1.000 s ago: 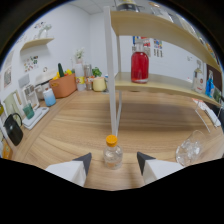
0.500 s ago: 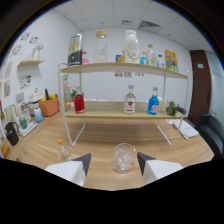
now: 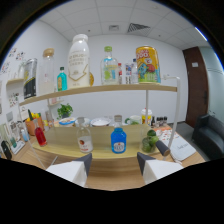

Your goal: Make me a cup of Mount Fuji.

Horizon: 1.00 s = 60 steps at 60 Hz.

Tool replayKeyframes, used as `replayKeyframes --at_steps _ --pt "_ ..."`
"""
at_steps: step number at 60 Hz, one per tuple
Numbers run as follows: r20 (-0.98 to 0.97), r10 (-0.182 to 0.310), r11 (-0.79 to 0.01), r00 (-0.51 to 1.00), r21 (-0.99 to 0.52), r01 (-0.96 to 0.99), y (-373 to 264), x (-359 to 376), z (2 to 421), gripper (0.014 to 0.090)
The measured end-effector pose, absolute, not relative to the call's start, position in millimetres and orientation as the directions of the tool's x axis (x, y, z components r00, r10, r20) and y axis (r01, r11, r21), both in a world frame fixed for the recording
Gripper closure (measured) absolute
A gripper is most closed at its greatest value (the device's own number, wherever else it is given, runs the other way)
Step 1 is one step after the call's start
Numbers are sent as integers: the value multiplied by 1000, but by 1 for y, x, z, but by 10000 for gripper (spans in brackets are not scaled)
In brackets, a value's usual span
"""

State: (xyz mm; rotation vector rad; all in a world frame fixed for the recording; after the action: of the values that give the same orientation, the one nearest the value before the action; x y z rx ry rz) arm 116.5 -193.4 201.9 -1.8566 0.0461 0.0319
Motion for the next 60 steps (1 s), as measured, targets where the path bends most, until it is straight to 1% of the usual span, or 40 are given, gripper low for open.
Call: replayKeyframes --at_steps 4,8,11,16,22,24,27,30,34,39,43,51,56,60 --pt "-51 -13 -275 999 -960 -53 -172 125 203 234" --pt "-54 -6 -281 999 -958 -53 -153 130 201 283" --pt "-53 1 -287 999 -957 -51 -139 132 199 305" --pt "-45 15 -304 999 -952 -38 -122 134 191 376" --pt "-43 27 -335 999 -942 -31 -110 133 181 551" --pt "-43 33 -335 999 -942 -29 -108 132 180 590" --pt "-38 50 -325 998 -945 -20 -106 129 181 676" --pt "-14 40 -320 999 -947 0 -105 130 182 680" --pt "-3 52 -313 999 -950 13 -106 128 183 684" --pt "-38 63 -325 997 -945 -15 -110 125 183 688" --pt "-40 51 -326 998 -945 -21 -117 127 186 692" --pt "-62 42 -308 997 -950 -46 -146 128 198 693" --pt "-79 29 -317 996 -946 -65 -169 128 191 693" --pt "-97 19 -339 995 -937 -85 -187 126 174 695"
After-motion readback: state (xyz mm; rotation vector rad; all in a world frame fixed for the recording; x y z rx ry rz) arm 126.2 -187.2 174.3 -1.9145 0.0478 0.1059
